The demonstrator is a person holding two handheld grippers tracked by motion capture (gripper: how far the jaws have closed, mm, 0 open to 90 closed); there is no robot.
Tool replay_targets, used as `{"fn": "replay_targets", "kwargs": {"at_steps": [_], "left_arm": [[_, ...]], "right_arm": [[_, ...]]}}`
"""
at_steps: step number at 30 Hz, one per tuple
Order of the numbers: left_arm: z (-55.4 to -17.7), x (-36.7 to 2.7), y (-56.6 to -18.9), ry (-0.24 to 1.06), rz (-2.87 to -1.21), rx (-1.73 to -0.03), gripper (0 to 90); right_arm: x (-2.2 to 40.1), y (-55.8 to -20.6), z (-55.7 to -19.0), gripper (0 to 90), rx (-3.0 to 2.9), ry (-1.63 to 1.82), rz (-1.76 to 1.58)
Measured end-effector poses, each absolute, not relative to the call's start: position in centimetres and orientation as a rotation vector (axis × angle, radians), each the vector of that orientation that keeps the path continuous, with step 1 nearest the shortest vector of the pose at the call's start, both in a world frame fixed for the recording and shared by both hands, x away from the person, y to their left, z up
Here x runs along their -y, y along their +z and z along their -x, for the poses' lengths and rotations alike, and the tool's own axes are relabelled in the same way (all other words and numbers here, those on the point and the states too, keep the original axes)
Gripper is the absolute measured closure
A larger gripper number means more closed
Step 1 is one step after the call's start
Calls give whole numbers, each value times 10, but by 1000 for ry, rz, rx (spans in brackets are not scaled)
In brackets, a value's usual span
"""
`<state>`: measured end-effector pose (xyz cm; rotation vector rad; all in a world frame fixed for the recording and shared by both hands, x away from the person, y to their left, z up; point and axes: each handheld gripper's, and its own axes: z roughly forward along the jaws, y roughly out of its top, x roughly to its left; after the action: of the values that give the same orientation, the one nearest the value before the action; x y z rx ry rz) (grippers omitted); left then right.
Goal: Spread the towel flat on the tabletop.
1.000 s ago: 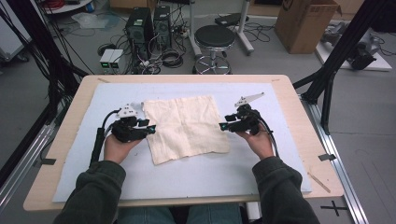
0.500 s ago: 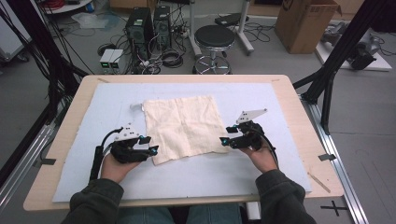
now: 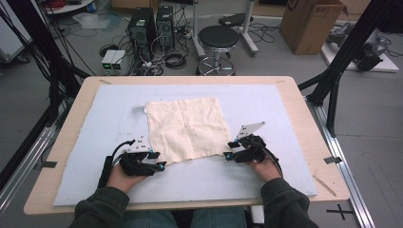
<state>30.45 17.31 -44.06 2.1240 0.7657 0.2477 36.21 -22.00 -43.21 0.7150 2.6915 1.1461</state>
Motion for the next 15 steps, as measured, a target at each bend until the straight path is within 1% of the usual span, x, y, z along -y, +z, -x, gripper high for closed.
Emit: {"fn": "replay_targets", "kwargs": {"at_steps": [1, 2, 3, 4, 5, 6, 7, 8, 9, 10, 11, 12, 13, 15], "left_arm": [[-304, -171, -442, 236, -2140, -756, 528], [-304, -171, -442, 236, -2140, -756, 532], [-304, -170, -443, 251, -2140, -750, 549], [-304, -170, -443, 251, -2140, -750, 565], [-304, -171, -442, 267, -2147, -752, 588], [-304, -171, -442, 267, -2147, -752, 611], [-303, -171, -442, 294, -2158, -749, 639], [-303, -171, -442, 294, -2158, -749, 660], [-301, -169, -443, 338, -2172, -738, 681], [-301, -169, -443, 338, -2172, -738, 715], [-301, -167, -443, 349, -2169, -731, 761], [-301, -167, -443, 349, -2169, -731, 786], [-302, -167, -443, 361, -2169, -739, 819], [-303, -168, -443, 357, -2171, -740, 851]], "right_arm": [[219, -434, -363, 554, -2706, 1137, -704], [219, -434, -363, 554, -2706, 1137, -704], [217, -436, -364, 589, -2725, 1109, -695], [217, -436, -364, 589, -2725, 1109, -695], [216, -436, -364, 647, -2723, 1103, -683], [216, -436, -364, 647, -2723, 1103, -683], [217, -437, -365, 691, -2717, 1097, -681], [217, -437, -365, 691, -2717, 1097, -681], [218, -437, -366, 732, -2713, 1100, -701], [218, -437, -366, 732, -2713, 1100, -701], [217, -436, -365, 802, -2703, 1079, -681], [217, -436, -365, 802, -2703, 1079, -681], [218, -436, -365, 840, -2708, 1078, -693], [219, -436, -366, 857, -2711, 1087, -708]]}}
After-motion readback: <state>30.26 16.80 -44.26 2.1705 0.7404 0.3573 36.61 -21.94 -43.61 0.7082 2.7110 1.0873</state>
